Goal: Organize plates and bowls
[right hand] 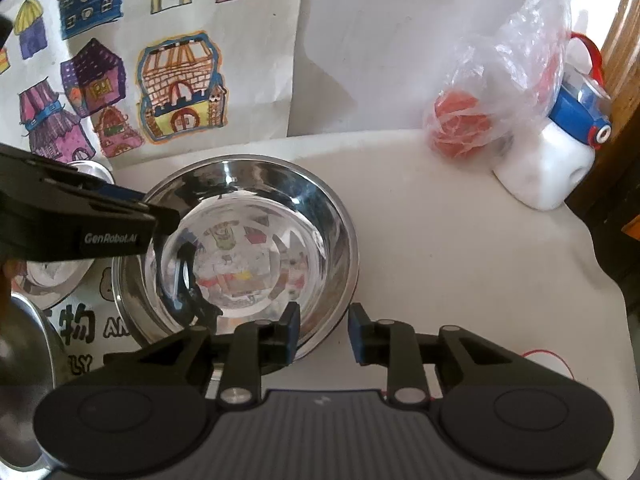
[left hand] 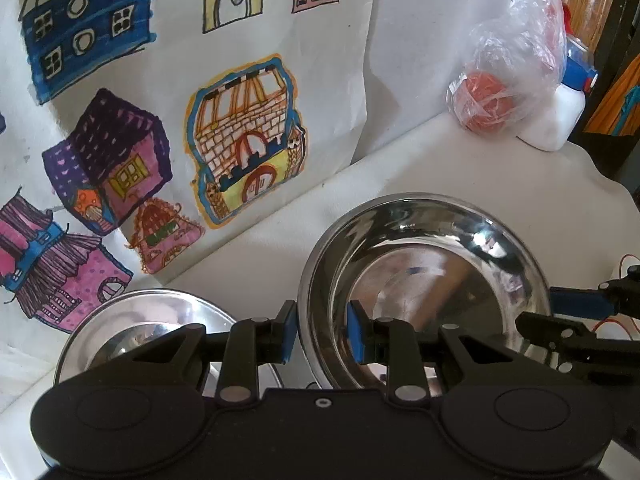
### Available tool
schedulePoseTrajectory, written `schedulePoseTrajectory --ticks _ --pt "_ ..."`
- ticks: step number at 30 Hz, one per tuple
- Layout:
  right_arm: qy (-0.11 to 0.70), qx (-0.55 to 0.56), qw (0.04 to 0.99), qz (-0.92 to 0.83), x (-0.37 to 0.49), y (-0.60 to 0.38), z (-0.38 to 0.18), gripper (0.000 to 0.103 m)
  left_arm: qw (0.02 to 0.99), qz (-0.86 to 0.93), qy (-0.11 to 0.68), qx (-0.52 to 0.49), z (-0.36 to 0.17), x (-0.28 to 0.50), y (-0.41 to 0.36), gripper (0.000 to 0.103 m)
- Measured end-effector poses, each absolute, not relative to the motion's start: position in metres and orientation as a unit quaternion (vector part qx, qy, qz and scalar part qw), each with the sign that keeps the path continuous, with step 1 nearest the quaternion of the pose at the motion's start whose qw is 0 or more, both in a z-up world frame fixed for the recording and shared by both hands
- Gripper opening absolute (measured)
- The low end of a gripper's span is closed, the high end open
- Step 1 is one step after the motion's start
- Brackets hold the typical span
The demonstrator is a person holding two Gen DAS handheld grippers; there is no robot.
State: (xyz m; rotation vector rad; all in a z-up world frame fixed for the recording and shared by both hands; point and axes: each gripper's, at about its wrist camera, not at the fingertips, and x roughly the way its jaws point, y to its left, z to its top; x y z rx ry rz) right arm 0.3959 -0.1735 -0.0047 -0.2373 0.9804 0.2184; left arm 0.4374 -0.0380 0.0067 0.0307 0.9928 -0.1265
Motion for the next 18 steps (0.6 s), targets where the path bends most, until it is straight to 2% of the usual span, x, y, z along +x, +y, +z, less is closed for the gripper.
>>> schedulePoseTrajectory --ticks 1,3,5,7,9,12,16,18 --pt "0.464 -0.118 0.871 0.105 0.394 -0.172 -0.004 0.031 0.877 -0.061 0.476 0.013 0.007 0.438 -0.038 0.028" --pt "0.455 -0.128 0.875 0.106 0.391 -0.17 -0.002 0.047 0.877 -0.061 0.476 0.009 0.007 0.439 -0.037 0.029" --pt "0.447 -0.131 0.879 0.107 0.387 -0.17 0.002 0.057 0.878 -0.062 0.474 0.007 0.008 0.438 -0.036 0.03" --pt "0.438 -0.126 0.883 0.112 0.382 -0.17 0.008 0.062 0.881 -0.065 0.468 0.004 0.013 0.436 -0.034 0.036" --pt "0.431 -0.118 0.888 0.112 0.377 -0.174 0.015 0.075 0.885 -0.069 0.461 -0.003 0.019 0.432 -0.031 0.046" --pt "0.416 -0.107 0.896 0.115 0.369 -0.179 0.028 0.086 0.892 -0.069 0.447 -0.011 0.032 0.424 -0.024 0.058" --pt "0.399 -0.08 0.906 0.119 0.356 -0.187 0.046 0.093 0.904 -0.067 0.422 -0.028 0.05 0.408 -0.01 0.072" --pt "0.391 -0.06 0.91 0.125 0.349 -0.188 0.055 0.099 0.909 -0.067 0.411 -0.037 0.058 0.399 -0.001 0.084"
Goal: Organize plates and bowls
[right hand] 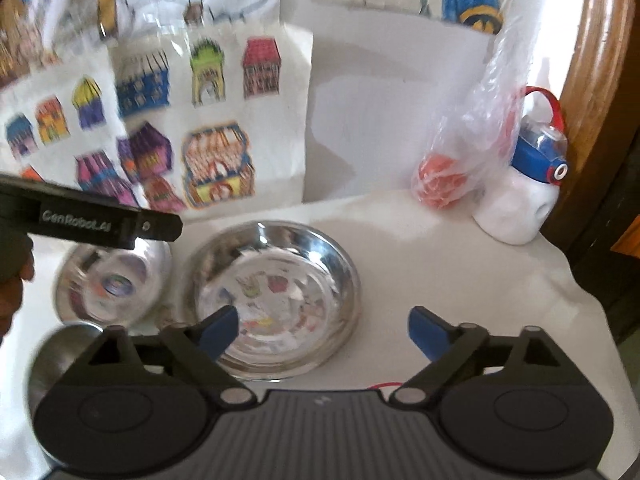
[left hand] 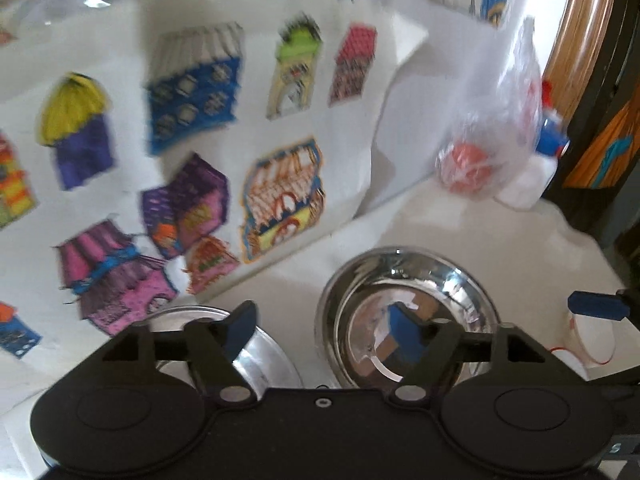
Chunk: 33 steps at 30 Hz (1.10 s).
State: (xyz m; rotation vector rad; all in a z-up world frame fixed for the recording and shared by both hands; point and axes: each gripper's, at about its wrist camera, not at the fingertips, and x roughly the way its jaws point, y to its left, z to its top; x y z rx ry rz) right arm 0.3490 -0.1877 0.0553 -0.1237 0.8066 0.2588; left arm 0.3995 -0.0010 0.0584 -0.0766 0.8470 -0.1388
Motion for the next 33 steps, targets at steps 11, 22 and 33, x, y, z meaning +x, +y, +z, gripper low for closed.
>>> schedulePoseTrajectory --ticks 11,22,33 --pt "0.325 -0.055 0.932 0.152 0.308 -0.15 0.109 0.103 0.945 -0.059 0.317 -0.061 0.095 0.326 0.059 0.102" --pt "0.383 0.033 0.898 0.214 0.309 -0.108 0.109 0.103 0.947 -0.022 0.316 -0.058 0.081 0.283 0.123 0.102" --pt "0.454 0.105 0.854 0.233 0.351 -0.073 0.065 0.102 0.914 -0.023 0.388 -0.119 0.02 0.296 0.173 0.102"
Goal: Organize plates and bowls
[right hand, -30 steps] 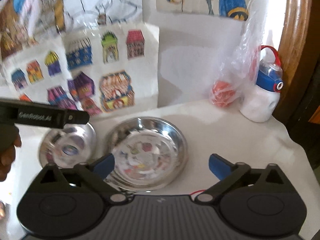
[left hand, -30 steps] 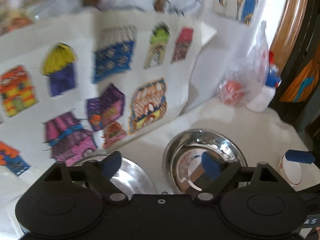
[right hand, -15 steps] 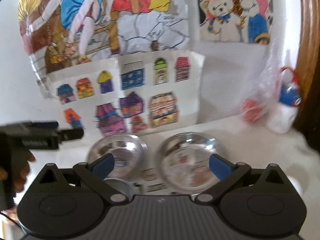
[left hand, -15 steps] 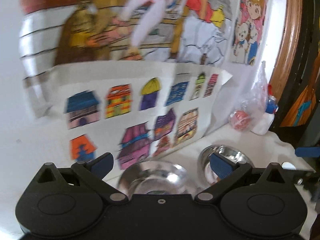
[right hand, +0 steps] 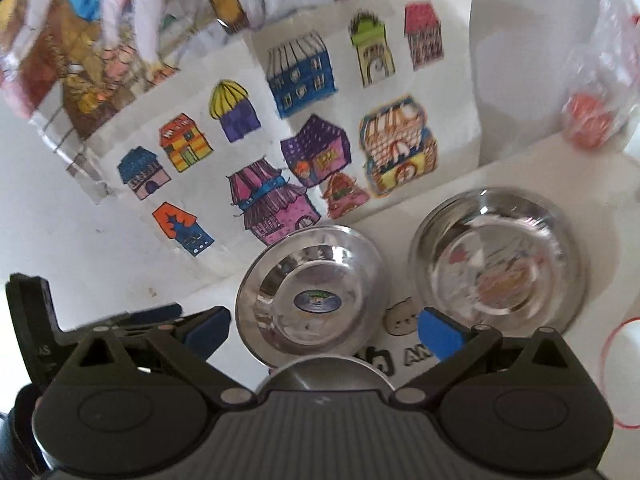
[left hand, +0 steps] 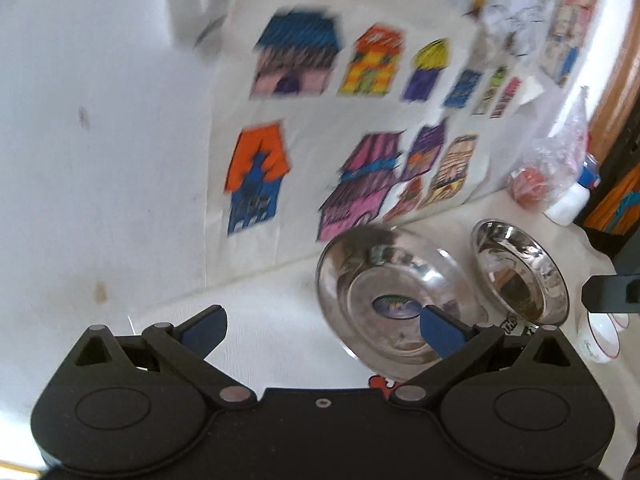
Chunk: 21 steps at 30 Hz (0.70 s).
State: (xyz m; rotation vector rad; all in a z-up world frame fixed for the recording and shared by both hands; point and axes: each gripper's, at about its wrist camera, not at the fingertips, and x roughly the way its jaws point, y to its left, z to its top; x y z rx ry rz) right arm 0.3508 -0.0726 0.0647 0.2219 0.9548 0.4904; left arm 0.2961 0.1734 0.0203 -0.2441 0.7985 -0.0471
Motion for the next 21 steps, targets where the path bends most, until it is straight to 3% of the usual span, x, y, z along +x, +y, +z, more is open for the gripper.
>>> schedulePoseTrajectory --ticks 6,13,21 --pt "0.5 0.158 0.819 0.231 0.377 -0.06 0.033 0.099 0.893 -0.025 0.412 -0.179 -0.005 0.31 0.187 0.102" --pt "0.525 0.166 0.809 0.207 0.393 -0.057 0.01 0.097 0.89 -0.034 0.417 -0.181 -0.018 0.318 0.188 0.102" --pt "0.537 0.178 0.802 0.193 0.404 -0.059 -0.006 0.077 0.897 -0.043 0.406 -0.171 -0.019 0.322 0.182 0.102"
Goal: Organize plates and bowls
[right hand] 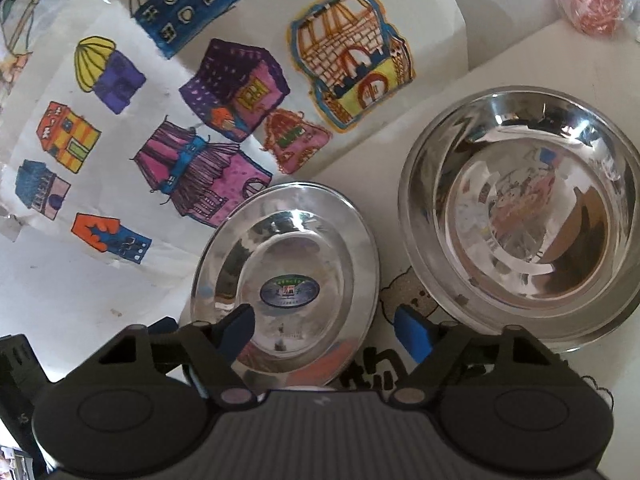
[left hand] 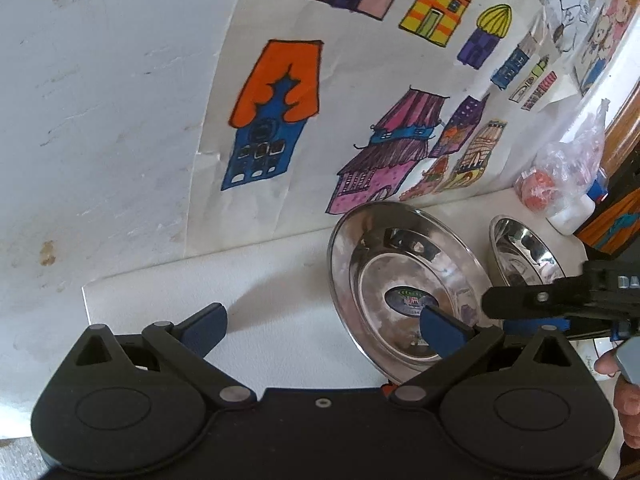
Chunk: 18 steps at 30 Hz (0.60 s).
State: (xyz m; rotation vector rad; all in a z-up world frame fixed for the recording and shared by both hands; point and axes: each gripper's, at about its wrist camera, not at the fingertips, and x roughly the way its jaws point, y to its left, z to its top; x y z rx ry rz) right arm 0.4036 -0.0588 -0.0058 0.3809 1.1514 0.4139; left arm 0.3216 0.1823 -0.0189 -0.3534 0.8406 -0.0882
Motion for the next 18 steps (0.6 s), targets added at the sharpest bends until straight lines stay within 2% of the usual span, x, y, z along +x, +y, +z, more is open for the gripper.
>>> schedulePoseTrajectory --ticks 1,3,10,13,15,18 --pt "0.538 0.181 0.8 0.194 0.404 -0.059 -0.007 0.074 0.898 -0.044 0.404 -0.17 -0.019 0.322 0.182 0.101" --pt "0.541 0.185 0.797 0.195 0.406 -0.059 -0.009 0.062 0.899 -0.044 0.401 -0.171 -0.019 0.322 0.182 0.094" --pt "0.543 0.191 0.795 0.192 0.409 -0.063 -0.013 0.044 0.897 -0.054 0.405 -0.171 -0.019 0.324 0.178 0.075" --pt "0.541 0.192 0.796 0.191 0.41 -0.067 -0.013 0.039 0.895 -0.057 0.408 -0.172 -0.019 0.325 0.177 0.064" --pt "0.539 0.183 0.8 0.191 0.41 -0.068 -0.013 0.031 0.893 -0.059 0.41 -0.175 -0.019 0.327 0.175 0.054" --pt "0.538 0.176 0.802 0.191 0.411 -0.07 -0.013 0.025 0.894 -0.055 0.41 -0.169 -0.018 0.328 0.171 0.044"
